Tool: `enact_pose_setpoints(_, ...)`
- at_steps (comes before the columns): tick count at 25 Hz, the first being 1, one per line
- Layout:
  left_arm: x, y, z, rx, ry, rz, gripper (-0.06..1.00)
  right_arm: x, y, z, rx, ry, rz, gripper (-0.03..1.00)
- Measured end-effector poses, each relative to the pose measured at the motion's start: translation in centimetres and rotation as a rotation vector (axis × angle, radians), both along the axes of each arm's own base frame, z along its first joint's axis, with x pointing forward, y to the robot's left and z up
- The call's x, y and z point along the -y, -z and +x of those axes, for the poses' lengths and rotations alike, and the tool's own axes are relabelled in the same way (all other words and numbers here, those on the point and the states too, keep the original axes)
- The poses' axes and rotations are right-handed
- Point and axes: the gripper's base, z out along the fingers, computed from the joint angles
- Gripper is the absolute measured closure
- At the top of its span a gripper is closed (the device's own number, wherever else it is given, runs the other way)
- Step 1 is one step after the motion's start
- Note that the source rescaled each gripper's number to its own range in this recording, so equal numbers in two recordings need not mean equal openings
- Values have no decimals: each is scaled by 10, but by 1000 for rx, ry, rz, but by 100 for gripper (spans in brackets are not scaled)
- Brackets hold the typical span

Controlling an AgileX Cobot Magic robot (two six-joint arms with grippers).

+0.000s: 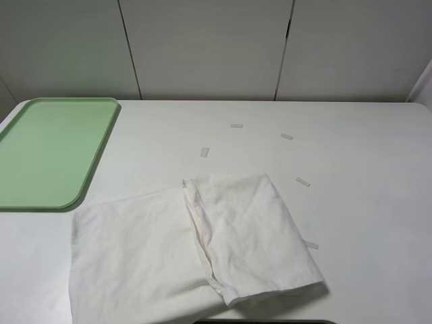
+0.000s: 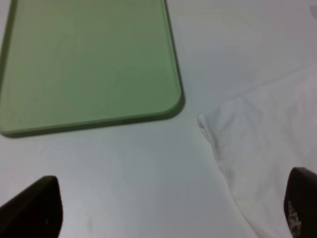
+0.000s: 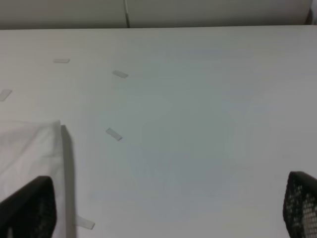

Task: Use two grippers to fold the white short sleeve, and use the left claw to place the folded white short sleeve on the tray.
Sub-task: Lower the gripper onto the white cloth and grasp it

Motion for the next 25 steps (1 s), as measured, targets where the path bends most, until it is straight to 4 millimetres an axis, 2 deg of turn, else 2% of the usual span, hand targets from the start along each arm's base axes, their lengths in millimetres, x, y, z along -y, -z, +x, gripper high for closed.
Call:
enact_pose_setpoints(12, 3, 0, 0, -4, 19, -30, 6, 0, 0, 0, 0, 0, 0, -3)
enact_pose_setpoints(17, 11, 0, -1, -14, 79, -120, 6, 0, 0, 0, 0, 0, 0, -3)
enact_pose_setpoints(21, 23, -3, -3, -34, 158, -258, 6, 0, 0, 0, 0, 0, 0, -3)
enact_pose_setpoints(25, 33, -9, 8, -75, 199, -374, 6, 0, 0, 0, 0, 0, 0, -3)
